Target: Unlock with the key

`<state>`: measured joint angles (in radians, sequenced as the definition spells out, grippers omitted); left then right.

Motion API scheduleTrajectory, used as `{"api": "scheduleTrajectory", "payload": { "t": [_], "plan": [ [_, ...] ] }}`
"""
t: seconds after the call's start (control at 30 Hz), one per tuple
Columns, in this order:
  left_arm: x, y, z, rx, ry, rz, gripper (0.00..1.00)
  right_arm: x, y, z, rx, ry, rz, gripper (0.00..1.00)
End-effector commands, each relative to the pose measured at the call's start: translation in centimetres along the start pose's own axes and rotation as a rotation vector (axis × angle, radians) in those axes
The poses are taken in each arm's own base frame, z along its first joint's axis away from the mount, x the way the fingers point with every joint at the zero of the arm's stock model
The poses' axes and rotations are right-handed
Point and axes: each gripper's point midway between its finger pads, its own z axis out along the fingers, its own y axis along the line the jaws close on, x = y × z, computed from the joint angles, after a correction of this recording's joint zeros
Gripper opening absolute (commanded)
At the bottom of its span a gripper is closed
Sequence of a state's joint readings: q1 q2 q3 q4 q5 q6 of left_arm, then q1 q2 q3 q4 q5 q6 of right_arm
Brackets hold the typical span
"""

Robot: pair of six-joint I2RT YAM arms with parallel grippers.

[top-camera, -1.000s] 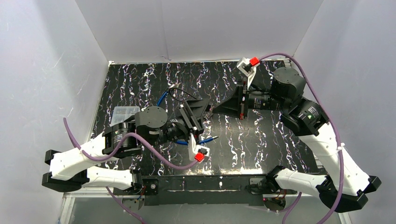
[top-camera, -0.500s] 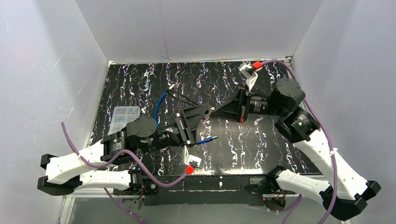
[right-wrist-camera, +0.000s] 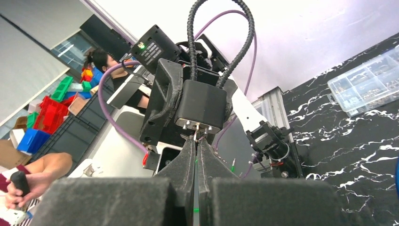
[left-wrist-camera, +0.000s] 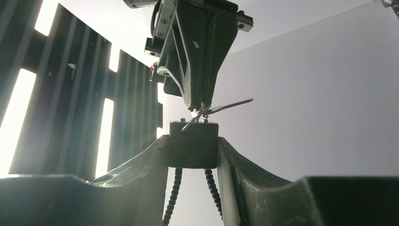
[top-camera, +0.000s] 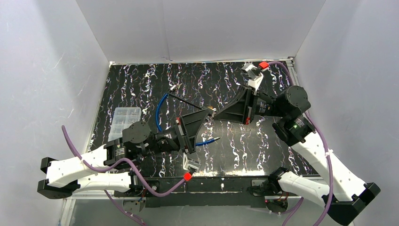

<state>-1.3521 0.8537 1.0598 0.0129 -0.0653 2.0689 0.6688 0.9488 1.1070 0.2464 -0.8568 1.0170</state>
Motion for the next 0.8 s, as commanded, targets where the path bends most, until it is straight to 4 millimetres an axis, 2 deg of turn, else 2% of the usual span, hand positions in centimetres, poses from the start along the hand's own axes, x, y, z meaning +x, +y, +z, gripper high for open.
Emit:
{"api": "scheduleTrajectory", "payload": {
  "t": [0.0, 0.23, 0.4, 0.53, 0.63, 0.77],
  "plan": [
    [-3.3, 4.2, 0.2, -0.186, -0.150, 0.187, 0.00, -1.4, 0.4, 0.5, -0.043, -0.051, -0.003, 0.01],
    [-4.1, 3.4, 0.0, -0.162, -0.169, 0.303, 0.00, -1.3, 0.9, 0.9, -0.111, -0.011, 0.147, 0.01],
    [-3.4, 2.9, -0.2, -0.152, -0.139, 0.336, 0.00, -1.1, 0.6, 1.0, -0.118, 0.003, 0.247, 0.01],
    [-2.9, 2.9, -0.3, -0.149, -0.122, 0.349, 0.00, -0.7, -0.3, 1.0, -0.089, 0.015, 0.313, 0.02],
    [-2.3, 2.7, -0.4, -0.131, -0.100, 0.351, 0.00, -0.3, -1.0, 0.8, -0.070, 0.045, 0.349, 0.15],
    [-0.8, 2.1, -0.4, -0.075, -0.046, 0.291, 0.00, -0.5, -1.3, -0.1, -0.008, 0.063, 0.262, 0.49]
  ]
}}
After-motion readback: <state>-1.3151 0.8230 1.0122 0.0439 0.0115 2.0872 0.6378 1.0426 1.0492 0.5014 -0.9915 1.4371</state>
